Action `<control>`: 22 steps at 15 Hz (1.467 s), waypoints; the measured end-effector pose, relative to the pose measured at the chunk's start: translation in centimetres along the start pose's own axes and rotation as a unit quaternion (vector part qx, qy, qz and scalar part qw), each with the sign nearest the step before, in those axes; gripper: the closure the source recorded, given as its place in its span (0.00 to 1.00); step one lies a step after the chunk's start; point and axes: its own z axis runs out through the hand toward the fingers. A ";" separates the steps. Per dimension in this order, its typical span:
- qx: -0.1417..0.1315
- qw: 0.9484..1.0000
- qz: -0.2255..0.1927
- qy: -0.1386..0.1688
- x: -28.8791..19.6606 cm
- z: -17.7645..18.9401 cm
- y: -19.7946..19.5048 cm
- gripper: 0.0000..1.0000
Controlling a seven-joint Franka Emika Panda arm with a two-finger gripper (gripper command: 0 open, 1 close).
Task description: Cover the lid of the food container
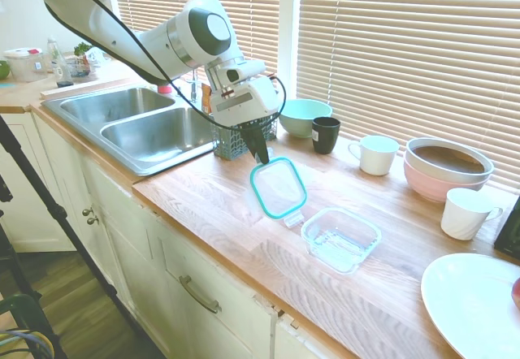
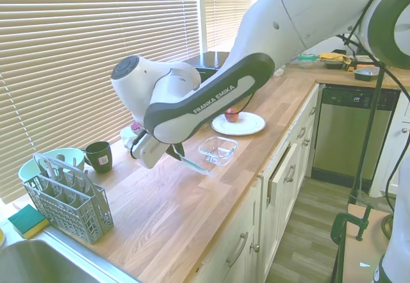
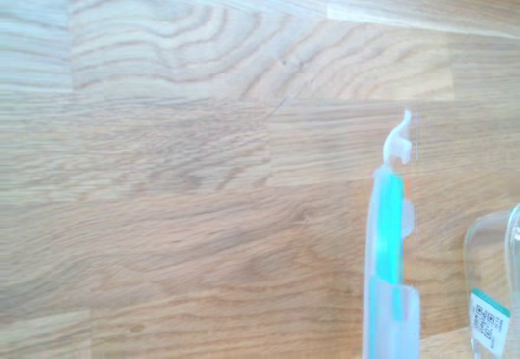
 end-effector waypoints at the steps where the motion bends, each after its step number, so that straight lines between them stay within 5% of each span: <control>1: 0.006 1.000 0.001 -0.006 0.2 -0.3 0.4 1.00; 10: 0.058 0.996 0.023 -0.058 4.6 -2.1 5.0 1.00; 22: 0.091 0.992 0.030 -0.077 6.6 -2.7 7.3 1.00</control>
